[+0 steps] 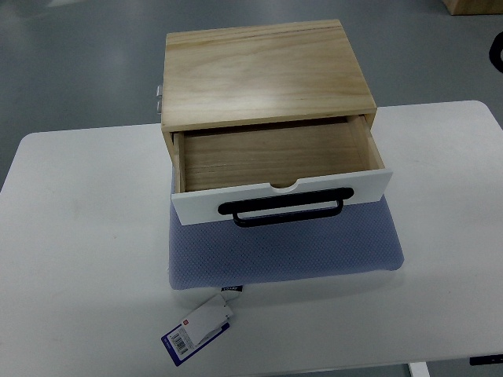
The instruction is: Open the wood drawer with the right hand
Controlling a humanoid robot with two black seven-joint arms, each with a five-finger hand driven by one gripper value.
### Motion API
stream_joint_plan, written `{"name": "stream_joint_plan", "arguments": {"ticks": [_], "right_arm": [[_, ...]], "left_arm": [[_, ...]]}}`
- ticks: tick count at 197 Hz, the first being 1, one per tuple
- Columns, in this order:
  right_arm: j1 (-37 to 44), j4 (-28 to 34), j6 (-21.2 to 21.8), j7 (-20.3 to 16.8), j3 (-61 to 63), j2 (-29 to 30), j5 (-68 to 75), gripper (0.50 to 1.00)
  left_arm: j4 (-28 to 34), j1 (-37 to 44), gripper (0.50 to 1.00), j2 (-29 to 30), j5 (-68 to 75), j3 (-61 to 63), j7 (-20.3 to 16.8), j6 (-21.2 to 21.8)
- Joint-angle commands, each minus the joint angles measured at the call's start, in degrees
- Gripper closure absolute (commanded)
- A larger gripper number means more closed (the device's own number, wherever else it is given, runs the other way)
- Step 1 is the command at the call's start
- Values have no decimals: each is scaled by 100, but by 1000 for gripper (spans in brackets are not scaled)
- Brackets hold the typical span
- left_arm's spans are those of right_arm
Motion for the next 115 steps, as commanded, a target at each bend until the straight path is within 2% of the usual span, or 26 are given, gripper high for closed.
{"name": "stream_joint_plan", "arguments": {"ticks": [1, 37, 115], "right_arm": [[-482, -469, 4, 387, 619, 408, 143, 554], [-1123, -627, 30, 387, 1129, 988, 653, 554], [-1405, -627, 56, 431, 1129, 1340, 680, 554]], "left_arm": [[3, 2, 500, 0, -2, -3, 2, 2], [3, 2, 500, 0, -2, -3, 2, 10], [-6, 2, 500, 0, -2, 6, 2, 2]]}}
